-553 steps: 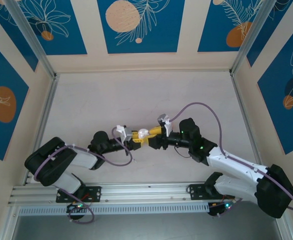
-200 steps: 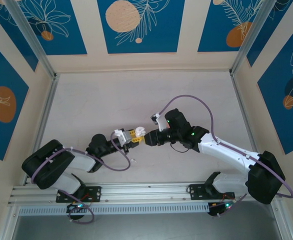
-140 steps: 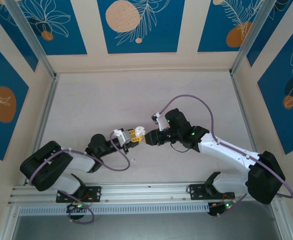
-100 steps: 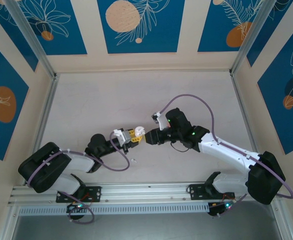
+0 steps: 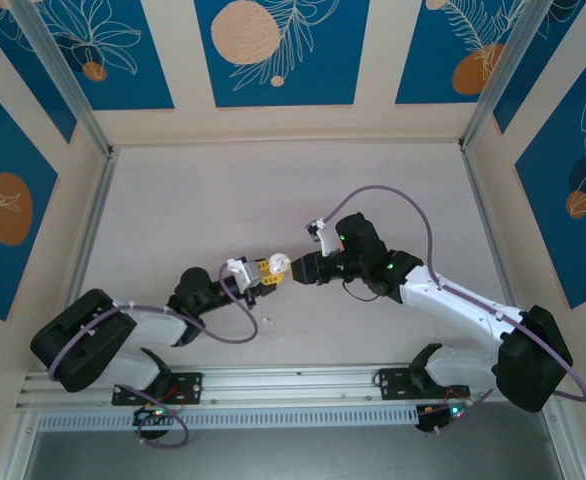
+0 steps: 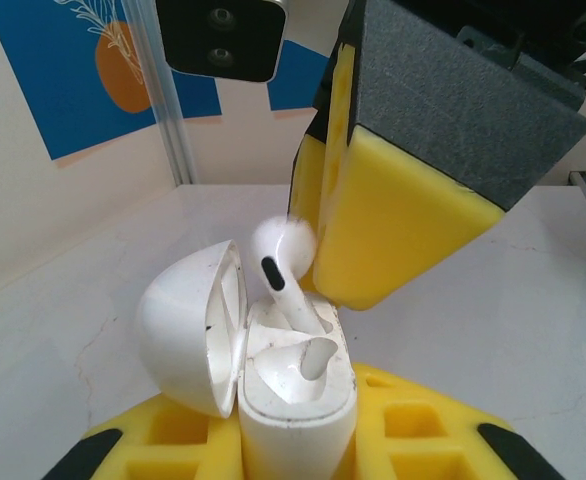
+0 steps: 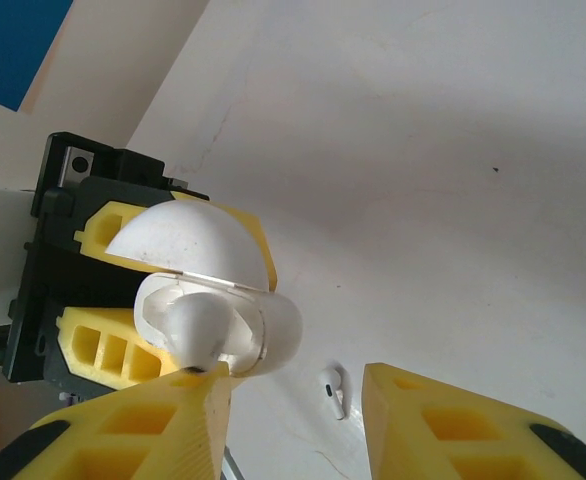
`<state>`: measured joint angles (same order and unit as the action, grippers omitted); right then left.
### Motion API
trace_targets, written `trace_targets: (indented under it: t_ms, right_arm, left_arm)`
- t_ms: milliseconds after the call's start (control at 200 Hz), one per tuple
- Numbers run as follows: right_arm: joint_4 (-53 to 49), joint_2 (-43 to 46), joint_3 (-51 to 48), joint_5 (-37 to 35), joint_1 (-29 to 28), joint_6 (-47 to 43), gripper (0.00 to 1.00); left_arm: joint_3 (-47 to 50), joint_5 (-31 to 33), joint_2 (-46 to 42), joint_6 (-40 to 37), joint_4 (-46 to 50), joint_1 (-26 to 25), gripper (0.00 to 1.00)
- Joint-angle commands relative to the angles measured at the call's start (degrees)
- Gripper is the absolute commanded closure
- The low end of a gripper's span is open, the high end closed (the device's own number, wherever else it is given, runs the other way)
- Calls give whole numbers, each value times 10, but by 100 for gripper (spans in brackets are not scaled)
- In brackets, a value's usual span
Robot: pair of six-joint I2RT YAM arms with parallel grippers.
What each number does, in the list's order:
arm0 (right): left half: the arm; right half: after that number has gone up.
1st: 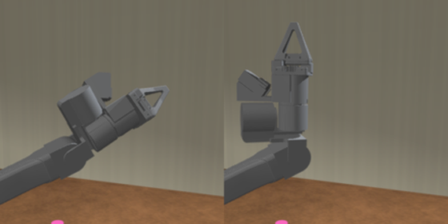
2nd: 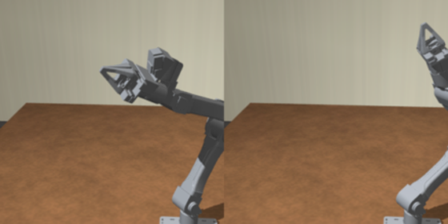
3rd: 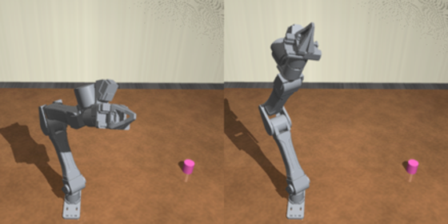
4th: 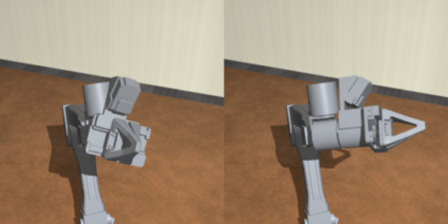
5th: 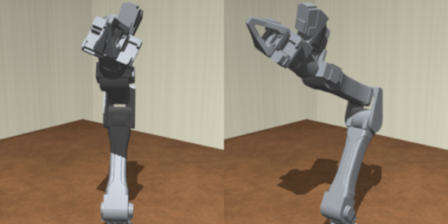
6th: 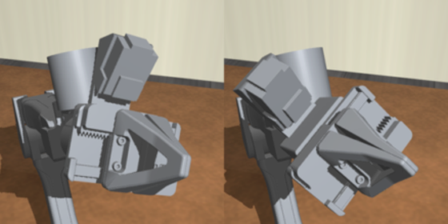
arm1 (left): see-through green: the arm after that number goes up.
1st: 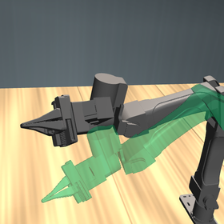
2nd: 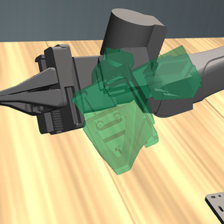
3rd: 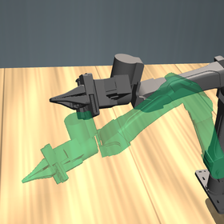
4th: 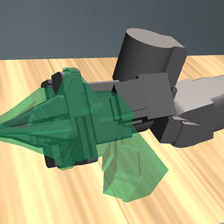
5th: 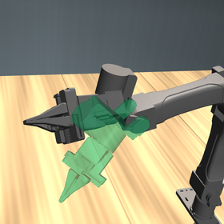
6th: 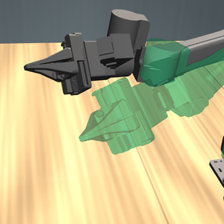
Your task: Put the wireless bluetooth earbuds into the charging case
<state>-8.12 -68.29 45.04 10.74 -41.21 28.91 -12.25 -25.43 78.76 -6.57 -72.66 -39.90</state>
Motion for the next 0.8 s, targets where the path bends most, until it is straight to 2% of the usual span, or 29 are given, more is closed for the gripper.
trace_targets:
  t_ms: [0, 375, 635, 795]
  right_arm:
    - [7, 9, 6, 15, 2, -10, 60]
    - [6, 23, -4, 23, 4, -15, 59]
    - [-42, 12, 6, 14, 12, -11, 59]
    - [-56, 5, 8, 9, 5, -13, 60]
  left_arm:
    - [5, -10, -16, -10, 7, -7, 79]
    - [0, 2, -28, -10, 29, -7, 79]
    - [-5, 78, -33, 19, 71, -7, 79]
    - [-8, 176, -57, 63, 120, -1, 80]
